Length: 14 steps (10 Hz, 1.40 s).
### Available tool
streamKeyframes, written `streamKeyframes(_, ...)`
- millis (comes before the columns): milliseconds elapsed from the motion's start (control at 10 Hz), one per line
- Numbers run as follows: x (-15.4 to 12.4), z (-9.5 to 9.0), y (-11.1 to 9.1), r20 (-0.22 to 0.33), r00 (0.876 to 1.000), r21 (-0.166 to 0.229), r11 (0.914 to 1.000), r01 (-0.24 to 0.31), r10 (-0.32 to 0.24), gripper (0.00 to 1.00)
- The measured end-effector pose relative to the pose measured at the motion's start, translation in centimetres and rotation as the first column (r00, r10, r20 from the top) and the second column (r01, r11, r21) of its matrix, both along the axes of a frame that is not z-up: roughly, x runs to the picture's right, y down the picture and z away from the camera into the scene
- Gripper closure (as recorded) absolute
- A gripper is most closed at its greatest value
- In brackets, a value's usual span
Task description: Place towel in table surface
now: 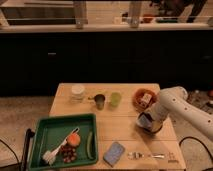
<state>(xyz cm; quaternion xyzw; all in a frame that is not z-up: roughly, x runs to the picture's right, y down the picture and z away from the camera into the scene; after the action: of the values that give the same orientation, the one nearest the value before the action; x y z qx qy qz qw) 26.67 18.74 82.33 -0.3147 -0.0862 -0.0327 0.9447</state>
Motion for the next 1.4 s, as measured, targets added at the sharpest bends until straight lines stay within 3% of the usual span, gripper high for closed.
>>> streamKeyframes(200,-0.2,0.8,0.4,0.005,1.0,-0.018,0.9998,-0.004,0.004,0.28)
streamKeyframes(300,-0.2,1.2,0.7,0.005,1.0,-0.022,0.9997,-0.007,0.007,0.34)
streamKeyframes(600,-0.1,1.7,0.9,-0.003,1.0,-0.027,0.9995,-0.014,0.013,0.64)
streamKeyframes(900,0.2,0.9,0.3,-0.01,1.0,-0.01,0.9999,-0.007,0.007,0.94)
streamKeyframes(1100,0.1,-0.1,-0.7,-0.012,1.0,0.007,1.0,0.004,-0.004,1.0)
streamKeyframes(1400,0.2,-1.0,-1.5,-0.018,1.0,0.017,0.9996,0.022,-0.022,1.0)
